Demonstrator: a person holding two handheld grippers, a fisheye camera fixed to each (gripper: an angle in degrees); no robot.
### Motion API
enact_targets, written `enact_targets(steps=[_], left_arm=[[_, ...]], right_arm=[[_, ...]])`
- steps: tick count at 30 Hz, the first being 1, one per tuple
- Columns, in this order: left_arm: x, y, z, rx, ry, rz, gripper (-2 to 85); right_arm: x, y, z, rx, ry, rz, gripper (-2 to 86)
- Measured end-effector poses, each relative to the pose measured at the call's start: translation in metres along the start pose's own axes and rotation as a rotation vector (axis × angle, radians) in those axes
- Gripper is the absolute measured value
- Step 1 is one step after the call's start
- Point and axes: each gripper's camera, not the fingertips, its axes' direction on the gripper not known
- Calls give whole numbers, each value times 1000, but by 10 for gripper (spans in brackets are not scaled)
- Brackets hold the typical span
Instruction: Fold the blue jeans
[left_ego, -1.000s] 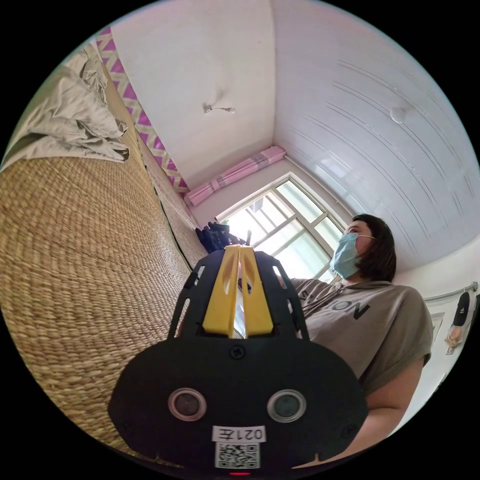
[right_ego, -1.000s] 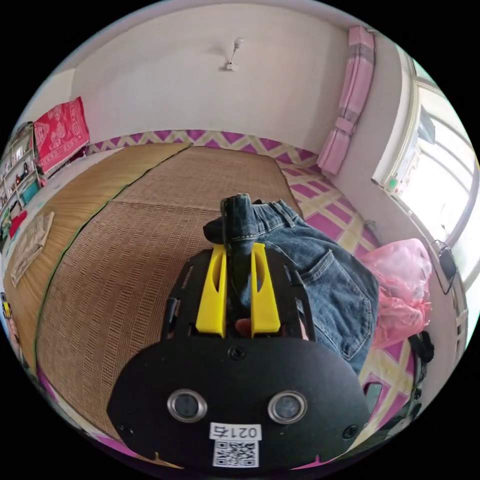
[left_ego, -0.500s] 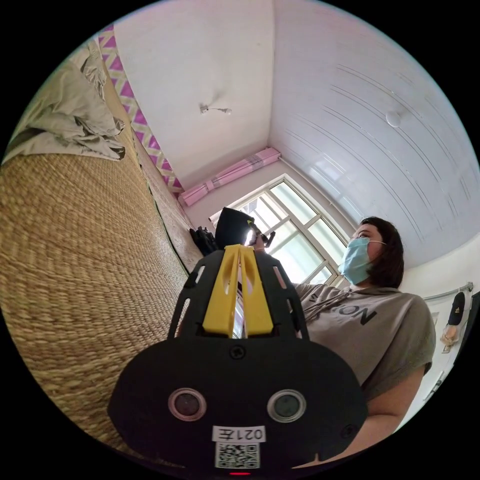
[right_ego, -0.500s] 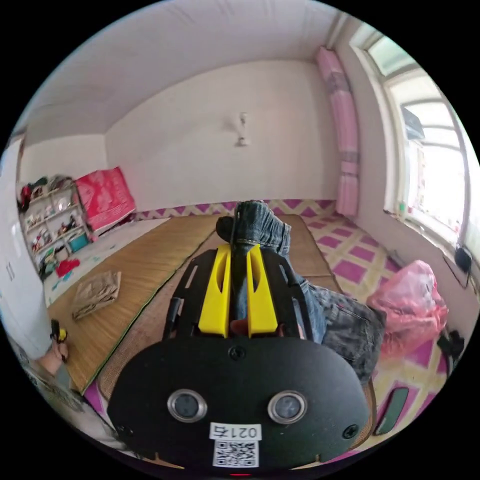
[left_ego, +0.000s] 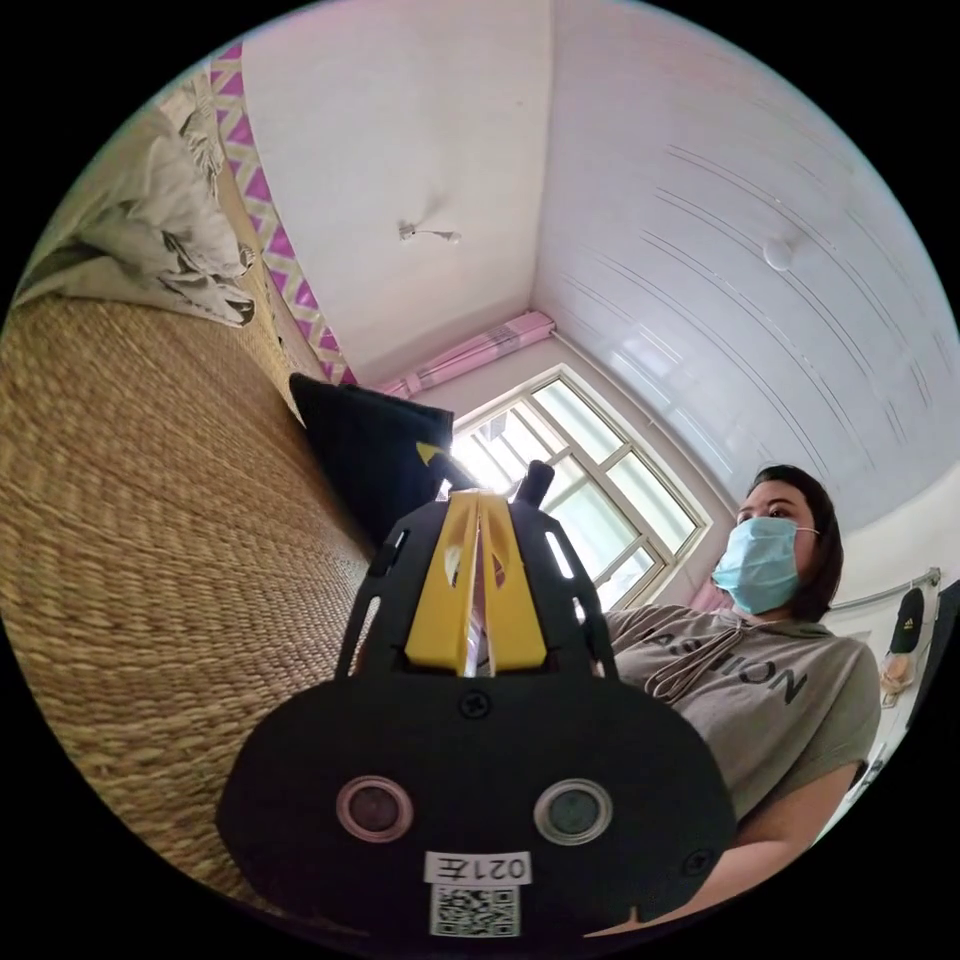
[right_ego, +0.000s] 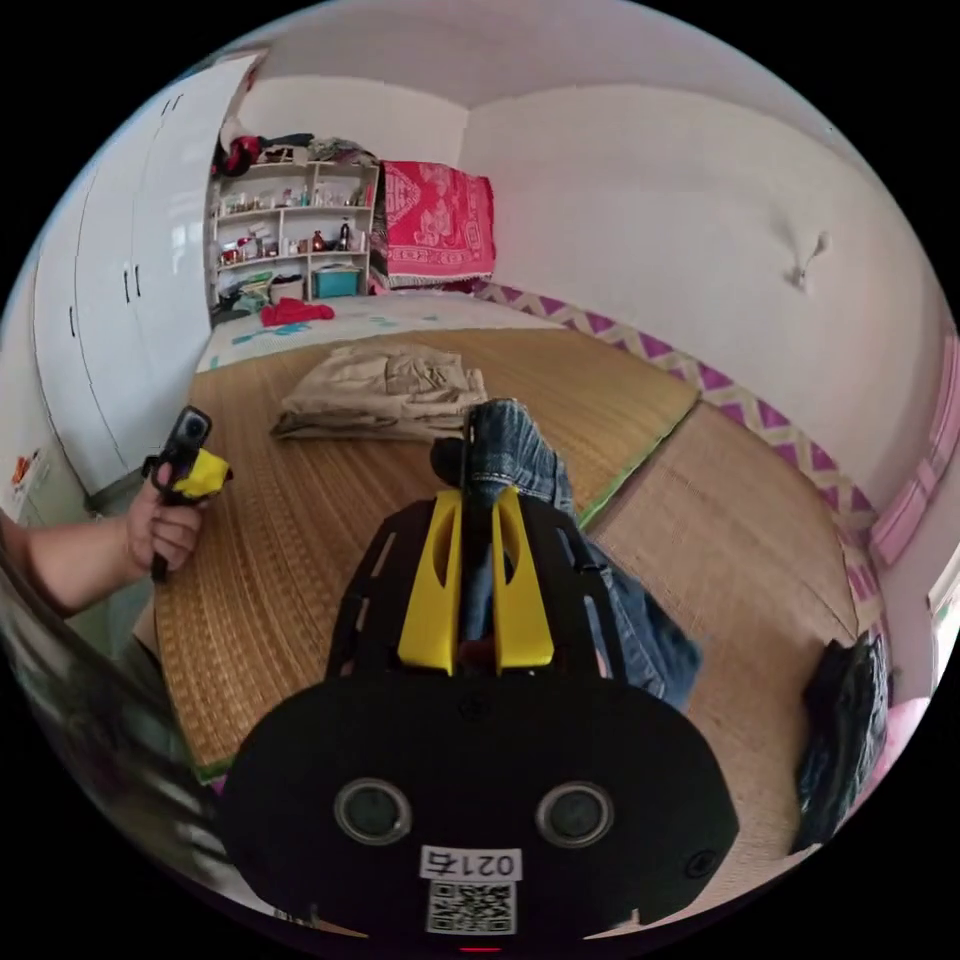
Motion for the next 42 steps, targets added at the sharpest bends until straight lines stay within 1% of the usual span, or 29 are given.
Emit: enact_targets(steps=[3,4,6,7,8,9,10,11,13,15,17,19,21,22,24,27,29,31,32,34,36,38,39,40,41,42], left_arm=[[0,-13,-10,9,12,10,-9],[1,-18,-14,15,19,17,-9],[1,-25,-21,26,24,23,-9],[2,-31,-25,26,27,23,-9],[2,-34,-26,25,27,24,-9],[3,-40,-29,26,28,27,-9],[3,-45,-33,28,30,31,-9],[4,-48,-35,29,31,33,-9],[7,-60,-42,33,38,46,-9],[10,-69,-47,37,45,58,-9],[12,-78,-51,39,50,65,-9],[16,-90,-56,40,55,75,-9],[19,-100,-59,40,57,78,-9],[21,-106,-61,42,60,85,-9],[25,-115,-64,43,64,95,-9],[34,-131,-68,46,74,116,-9],[38,-141,-69,49,78,123,-9],[44,-154,-70,52,82,130,-9],[46,-157,-70,52,82,130,-9],[52,-170,-69,53,83,134,-9],[56,-180,-66,52,80,130,-9],[61,-190,-63,48,75,122,-9],[64,-197,-60,46,71,117,-9],[67,-204,-57,45,68,113,-9],[69,-207,-55,44,67,111,-9],[72,-214,-51,42,63,108,-9]], right_arm=[[-23,-42,-15,93,-26,-51,82],[-42,-53,-14,122,-56,-105,85],[-81,-60,1,115,-120,-183,89],[-106,-60,19,63,-160,-207,91],[-126,-58,40,-15,-197,-179,93],[-131,-56,47,-38,-222,-151,93],[-138,-51,50,-33,-242,-88,94],[-143,-49,44,-11,-216,-60,95],[-151,-53,37,3,-171,-39,96],[-152,-56,34,-4,-198,-16,96],[-140,-53,25,29,-323,59,95],[-132,-51,18,53,-404,132,93],[-136,-52,19,12,-389,149,90],[-146,-54,23,-26,-343,116,89],[-164,-54,24,-34,-293,59,85],[-207,-57,18,-24,-148,-67,78],[-244,-55,20,-20,-25,-192,69],[-258,-52,27,-51,-3,-224,56],[-259,-50,29,-71,-8,-207,49],[-249,-44,25,-51,-15,-131,47],[-216,-36,10,-2,-113,-2,47],[-147,-15,-30,106,-249,219,47],[-128,-7,-44,138,-264,260,47],[-92,11,-76,201,-272,322,47],[-55,33,-112,249,-251,366,47],[-36,45,-132,274,-229,384,47]])
